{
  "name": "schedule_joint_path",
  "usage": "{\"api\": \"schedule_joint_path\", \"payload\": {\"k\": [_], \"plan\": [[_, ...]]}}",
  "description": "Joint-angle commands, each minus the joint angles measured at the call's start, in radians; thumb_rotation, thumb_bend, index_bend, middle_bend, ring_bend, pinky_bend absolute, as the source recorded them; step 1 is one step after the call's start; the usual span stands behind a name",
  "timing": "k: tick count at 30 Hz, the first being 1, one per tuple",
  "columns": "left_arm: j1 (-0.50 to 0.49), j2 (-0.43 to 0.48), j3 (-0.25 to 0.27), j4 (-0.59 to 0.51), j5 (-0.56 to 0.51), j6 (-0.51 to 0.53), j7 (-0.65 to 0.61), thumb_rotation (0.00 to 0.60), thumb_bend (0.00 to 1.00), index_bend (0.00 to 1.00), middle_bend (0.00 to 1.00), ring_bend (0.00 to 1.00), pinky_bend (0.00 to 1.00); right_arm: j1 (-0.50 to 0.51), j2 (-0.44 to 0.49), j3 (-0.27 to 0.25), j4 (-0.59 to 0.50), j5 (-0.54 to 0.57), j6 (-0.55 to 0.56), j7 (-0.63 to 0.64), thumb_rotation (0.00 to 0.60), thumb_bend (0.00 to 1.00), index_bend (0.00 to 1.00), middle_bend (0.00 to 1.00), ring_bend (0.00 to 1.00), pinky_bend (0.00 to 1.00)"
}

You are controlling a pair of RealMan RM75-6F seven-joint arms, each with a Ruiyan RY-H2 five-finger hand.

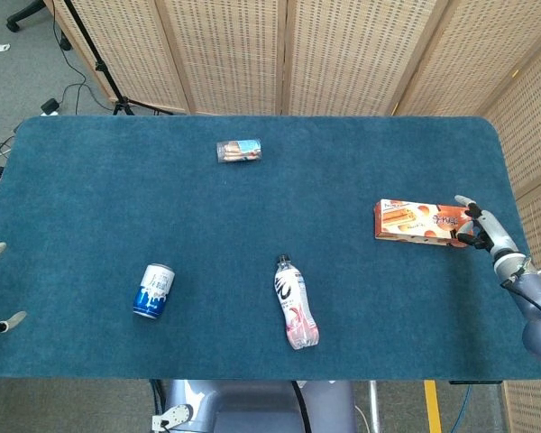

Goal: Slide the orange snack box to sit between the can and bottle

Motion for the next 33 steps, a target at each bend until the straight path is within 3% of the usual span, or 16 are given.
{"api": "schedule_joint_path", "payload": {"k": [1, 26, 33], "plan": [[0.0, 0.0, 0.0, 0.002, -0.001, -0.002, -0.001, 0.6, 0.0, 0.0, 0.0, 0.0, 0.0, 0.011, -0.019, 0.013, 0.02, -0.008, -0.031, 0.014, 0.6, 1.0, 0.0, 0.0, 0.0, 0.06], [-0.002, -0.001, 0.002, 0.007, -0.003, -0.01, -0.006, 0.6, 0.0, 0.0, 0.0, 0.0, 0.0, 0.015, -0.041, 0.091, -0.062, 0.004, -0.103, -0.003, 0.6, 1.0, 0.0, 0.0, 0.0, 0.06], [-0.004, -0.001, 0.0, 0.011, -0.009, -0.018, -0.01, 0.6, 0.0, 0.0, 0.0, 0.0, 0.0, -0.012, 0.005, 0.11, -0.054, 0.006, 0.002, -0.045, 0.6, 1.0, 0.0, 0.0, 0.0, 0.06]]}}
